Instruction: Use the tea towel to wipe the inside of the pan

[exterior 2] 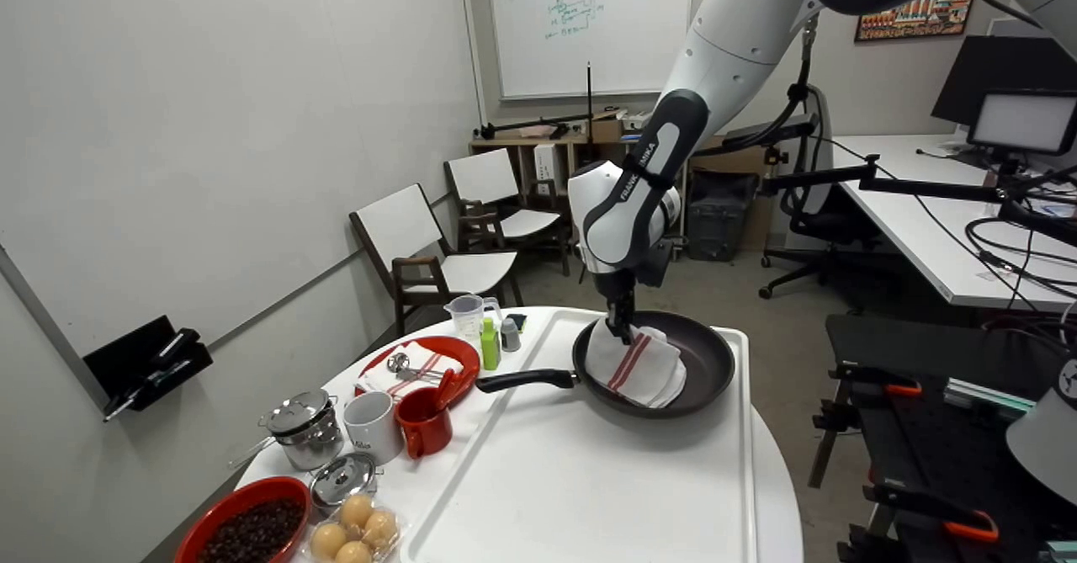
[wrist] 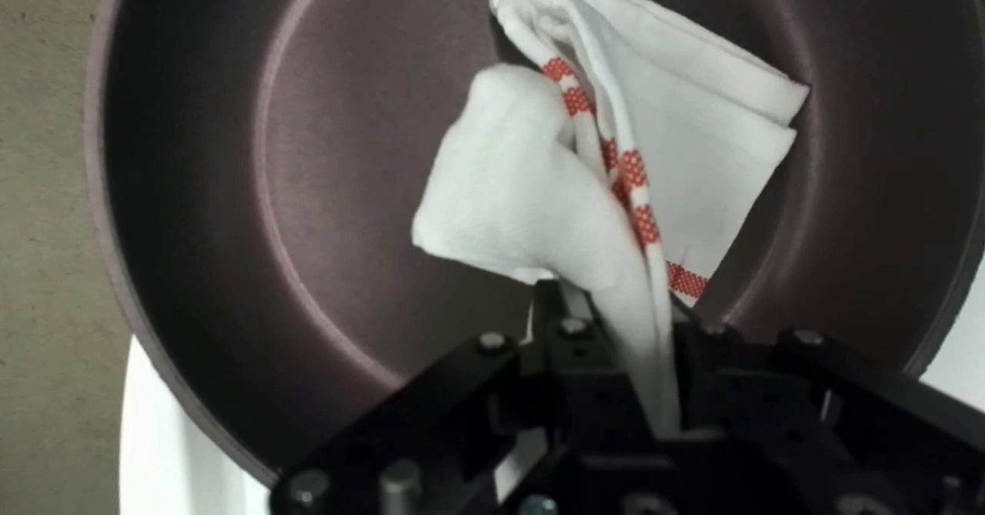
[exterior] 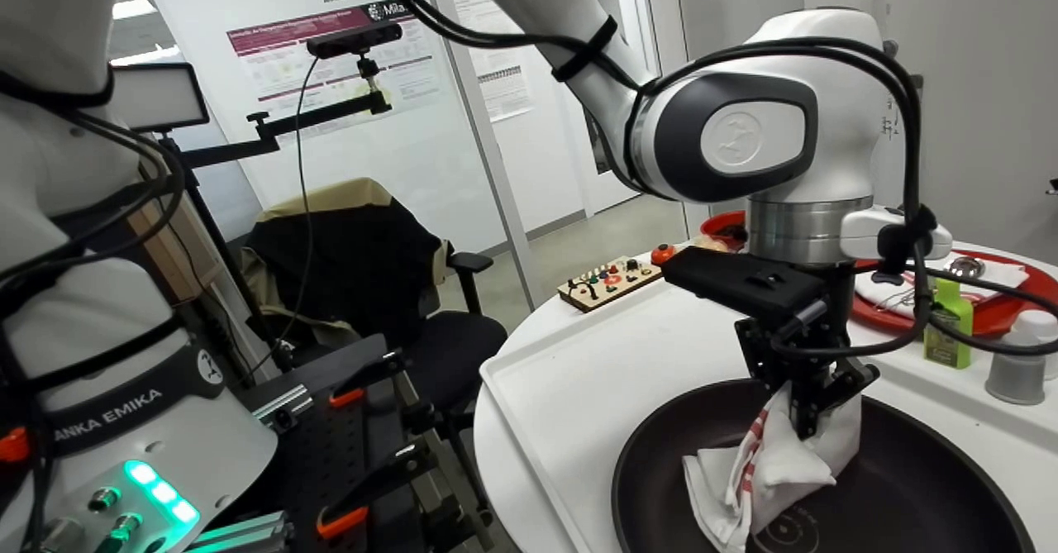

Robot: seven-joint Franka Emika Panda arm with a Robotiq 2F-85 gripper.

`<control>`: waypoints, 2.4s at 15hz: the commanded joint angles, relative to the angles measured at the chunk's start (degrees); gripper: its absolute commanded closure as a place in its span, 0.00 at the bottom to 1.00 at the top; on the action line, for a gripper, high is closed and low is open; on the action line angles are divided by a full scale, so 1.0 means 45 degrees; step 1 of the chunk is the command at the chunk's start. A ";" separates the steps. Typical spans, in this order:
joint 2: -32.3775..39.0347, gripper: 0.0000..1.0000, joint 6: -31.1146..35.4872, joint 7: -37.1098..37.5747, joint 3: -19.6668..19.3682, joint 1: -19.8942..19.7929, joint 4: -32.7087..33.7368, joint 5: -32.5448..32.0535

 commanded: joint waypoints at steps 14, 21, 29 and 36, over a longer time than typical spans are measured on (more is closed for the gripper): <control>0.3123 0.93 -0.0283 0.2200 -0.0496 0.0753 0.4080 0.0343; 0.3151 0.93 -0.1613 0.5663 -0.2739 0.1764 0.4193 -0.0301; 0.3809 0.93 -0.6672 0.5858 -0.3039 0.2774 0.4718 -0.2003; 0.3725 0.93 -0.6655 0.4289 -0.2020 0.3694 0.4087 -0.3942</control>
